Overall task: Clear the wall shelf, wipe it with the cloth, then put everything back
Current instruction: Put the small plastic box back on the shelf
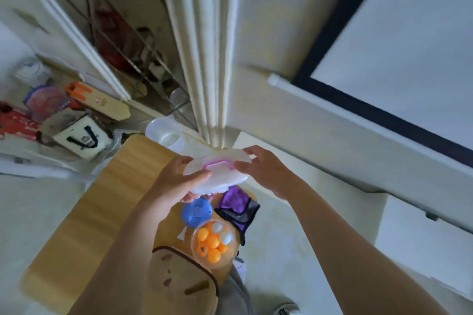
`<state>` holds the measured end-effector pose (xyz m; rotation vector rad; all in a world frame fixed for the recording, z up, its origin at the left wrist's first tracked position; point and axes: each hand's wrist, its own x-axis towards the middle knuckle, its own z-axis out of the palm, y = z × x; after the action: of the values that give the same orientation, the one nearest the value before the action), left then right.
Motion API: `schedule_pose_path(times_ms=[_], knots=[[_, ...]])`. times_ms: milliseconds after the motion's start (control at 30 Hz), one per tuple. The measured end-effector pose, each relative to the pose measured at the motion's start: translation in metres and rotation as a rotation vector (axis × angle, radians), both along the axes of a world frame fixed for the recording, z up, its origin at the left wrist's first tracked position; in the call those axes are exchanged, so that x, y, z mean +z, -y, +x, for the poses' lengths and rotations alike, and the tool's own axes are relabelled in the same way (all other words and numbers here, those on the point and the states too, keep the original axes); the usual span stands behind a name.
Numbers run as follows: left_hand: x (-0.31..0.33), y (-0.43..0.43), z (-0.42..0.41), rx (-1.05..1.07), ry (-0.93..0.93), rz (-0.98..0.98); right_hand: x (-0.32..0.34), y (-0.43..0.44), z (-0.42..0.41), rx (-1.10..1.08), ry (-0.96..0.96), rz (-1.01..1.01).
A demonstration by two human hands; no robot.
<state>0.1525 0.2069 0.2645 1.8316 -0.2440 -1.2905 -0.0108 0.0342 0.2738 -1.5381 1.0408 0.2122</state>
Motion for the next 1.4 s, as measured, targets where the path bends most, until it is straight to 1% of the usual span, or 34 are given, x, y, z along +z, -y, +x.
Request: schedule_pose_path(times_ms=[100,233,400,500,667,767,900,1000,1233,1400], knots=[[0.027,0.019,-0.045,-0.11,0.003,-0.027,0.025,-0.002,-0.069,-0.133,0.057,0.004],[0.051,0.043,-0.123,-0.223,-0.027,-0.038,0.048,-0.01,-0.172,-0.334,0.13,0.043],[0.074,0.07,-0.247,-0.371,-0.07,-0.055,0.068,-0.026,-0.314,-0.526,0.191,0.084],[0.089,0.082,-0.323,-0.524,-0.06,-0.077,0.084,-0.043,-0.396,-0.678,0.259,0.11],[0.113,0.097,-0.446,-0.731,-0.013,-0.113,0.097,-0.073,-0.518,-0.936,0.369,0.059],[0.122,0.103,-0.511,-0.838,0.019,-0.135,0.102,-0.092,-0.581,-1.042,0.41,0.027],[0.134,0.103,-0.584,-0.935,0.04,-0.165,0.098,-0.114,-0.648,-1.151,0.422,0.013],[0.142,0.099,-0.628,-0.96,0.031,-0.18,0.093,-0.125,-0.683,-1.216,0.45,-0.006],[0.131,0.118,-0.69,-1.079,-0.021,-0.145,0.084,-0.135,-0.74,-1.348,0.474,-0.052],[0.12,0.148,-0.732,-1.145,-0.049,-0.127,0.081,-0.116,-0.773,-1.461,0.448,-0.075]])
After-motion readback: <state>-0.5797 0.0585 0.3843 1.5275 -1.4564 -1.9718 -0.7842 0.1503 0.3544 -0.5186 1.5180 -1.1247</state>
